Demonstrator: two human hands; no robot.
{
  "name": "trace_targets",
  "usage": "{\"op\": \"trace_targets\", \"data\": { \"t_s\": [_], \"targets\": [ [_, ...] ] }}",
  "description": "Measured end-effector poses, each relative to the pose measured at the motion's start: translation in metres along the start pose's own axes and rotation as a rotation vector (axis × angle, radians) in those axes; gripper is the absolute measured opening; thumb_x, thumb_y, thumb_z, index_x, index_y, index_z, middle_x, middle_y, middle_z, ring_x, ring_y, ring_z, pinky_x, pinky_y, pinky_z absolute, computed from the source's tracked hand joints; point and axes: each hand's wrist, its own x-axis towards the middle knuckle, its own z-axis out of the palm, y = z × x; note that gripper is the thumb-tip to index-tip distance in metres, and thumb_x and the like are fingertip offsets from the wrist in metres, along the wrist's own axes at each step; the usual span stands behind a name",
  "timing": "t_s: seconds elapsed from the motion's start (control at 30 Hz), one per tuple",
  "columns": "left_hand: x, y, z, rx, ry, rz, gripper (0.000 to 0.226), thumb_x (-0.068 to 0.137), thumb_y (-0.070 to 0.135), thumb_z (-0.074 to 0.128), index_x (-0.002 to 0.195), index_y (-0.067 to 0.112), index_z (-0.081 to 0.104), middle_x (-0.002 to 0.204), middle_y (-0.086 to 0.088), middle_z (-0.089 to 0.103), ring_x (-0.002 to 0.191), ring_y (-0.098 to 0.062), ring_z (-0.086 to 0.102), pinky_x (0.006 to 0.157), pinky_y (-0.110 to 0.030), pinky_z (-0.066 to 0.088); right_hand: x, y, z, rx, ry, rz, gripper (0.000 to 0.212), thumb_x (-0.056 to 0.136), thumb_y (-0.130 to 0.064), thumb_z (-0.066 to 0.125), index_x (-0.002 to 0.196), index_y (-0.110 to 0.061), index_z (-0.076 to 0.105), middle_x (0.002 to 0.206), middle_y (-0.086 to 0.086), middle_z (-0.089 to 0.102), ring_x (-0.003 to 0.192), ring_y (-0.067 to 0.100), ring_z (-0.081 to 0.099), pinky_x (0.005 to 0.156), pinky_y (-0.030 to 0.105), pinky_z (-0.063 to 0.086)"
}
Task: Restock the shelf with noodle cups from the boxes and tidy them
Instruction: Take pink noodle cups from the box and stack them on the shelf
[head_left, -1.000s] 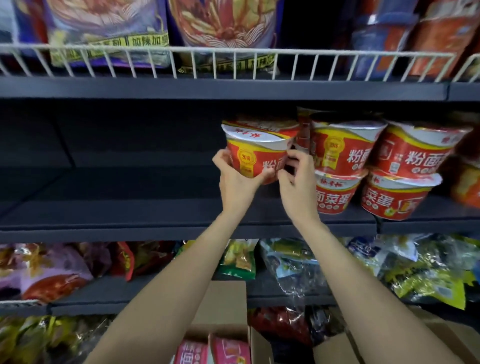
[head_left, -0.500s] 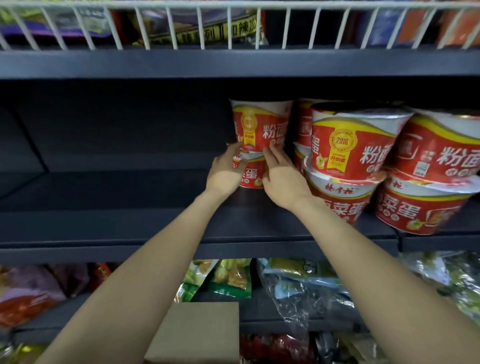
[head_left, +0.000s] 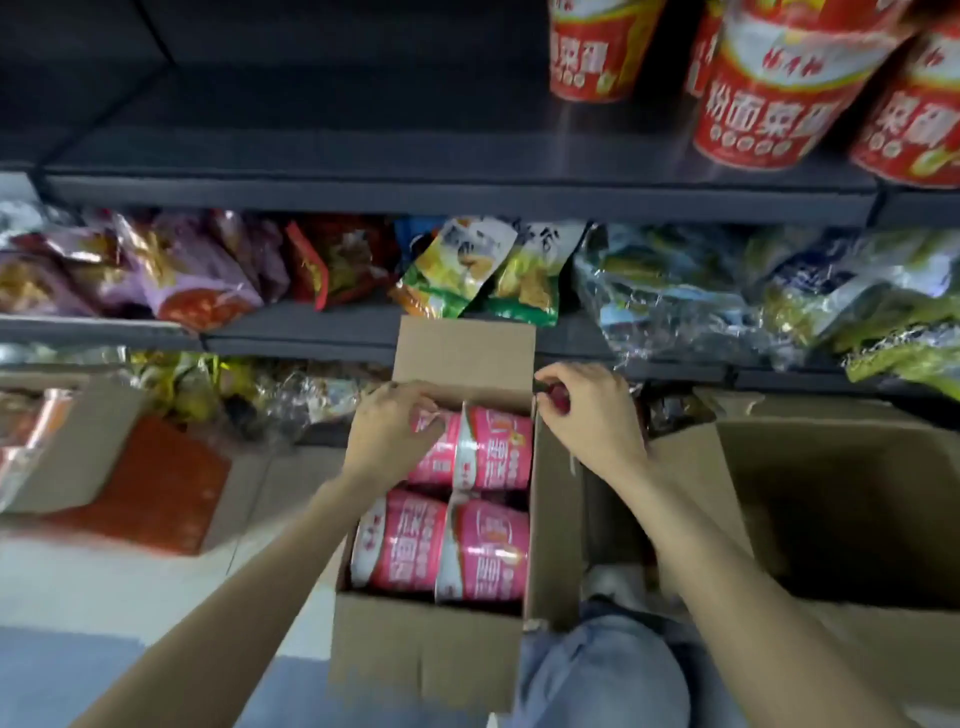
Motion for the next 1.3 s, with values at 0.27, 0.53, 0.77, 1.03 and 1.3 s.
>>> {"op": "trace_targets", "data": {
  "t_s": [0.27, 0.53, 0.77, 1.03, 1.3],
  "targets": [
    [-0.098, -0.076, 0.058, 0.287, -0.298, -0.332, 0.088, 0.076, 0.042, 0.070, 0.145, 0.024, 0.019, 0.148, -0.006, 0.027, 0.131, -0.032, 0.031, 0.107, -0.047, 0.032, -0.093, -0.016, 0.082, -0.026, -0.771, 0.051, 0.095, 0.082, -0.034, 0.073, 0.152, -0.018, 0.012, 0.156, 0.007, 0.015, 0.143, 0.026, 0.020, 0.114, 0.037, 0.024],
    [-0.115, -0.111, 0.065, 0.324, -0.243, -0.243, 0.099, 0.075, 0.040, 0.073, 0.150, 0.025, 0.011, 0.147, -0.007, 0.029, 0.129, -0.028, 0.031, 0.104, -0.043, 0.034, -0.104, -0.017, 0.138, -0.310, -1.043, -0.055, 0.137, 0.068, -0.047, 0.081, 0.141, -0.032, -0.034, 0.152, 0.034, -0.010, 0.145, 0.042, -0.005, 0.117, 0.045, -0.005],
    [-0.111, -0.118, 0.067, 0.373, -0.253, -0.210, 0.104, 0.071, 0.044, 0.076, 0.149, 0.026, 0.010, 0.143, -0.007, 0.032, 0.129, -0.026, 0.032, 0.107, -0.042, 0.033, -0.098, -0.020, 0.119, -0.275, -0.885, -0.152, 0.135, 0.066, -0.053, 0.079, 0.138, -0.039, -0.034, 0.140, 0.021, 0.029, 0.128, 0.033, 0.032, 0.116, 0.042, 0.018],
    [-0.117, -0.103, 0.076, 0.396, -0.268, -0.215, 0.081, 0.084, 0.044, 0.062, 0.150, 0.029, 0.018, 0.148, -0.010, 0.030, 0.133, -0.030, 0.030, 0.110, -0.039, 0.025, -0.080, -0.029, 0.017, 0.057, -0.515, 0.022, 0.134, 0.057, -0.053, 0.083, 0.145, -0.046, -0.017, 0.150, 0.003, 0.020, 0.132, 0.020, 0.029, 0.102, 0.037, 0.035],
    [-0.112, -0.073, 0.105, 0.287, -0.168, -0.477, 0.108, 0.074, 0.050, 0.072, 0.150, 0.017, 0.003, 0.149, -0.011, 0.027, 0.135, -0.029, 0.030, 0.108, -0.043, 0.029, -0.095, -0.003, 0.044, 0.528, -0.177, 0.427, 0.130, 0.055, -0.037, 0.090, 0.150, -0.038, 0.001, 0.150, -0.005, 0.026, 0.130, 0.004, 0.030, 0.108, 0.030, 0.028]
  ]
}}
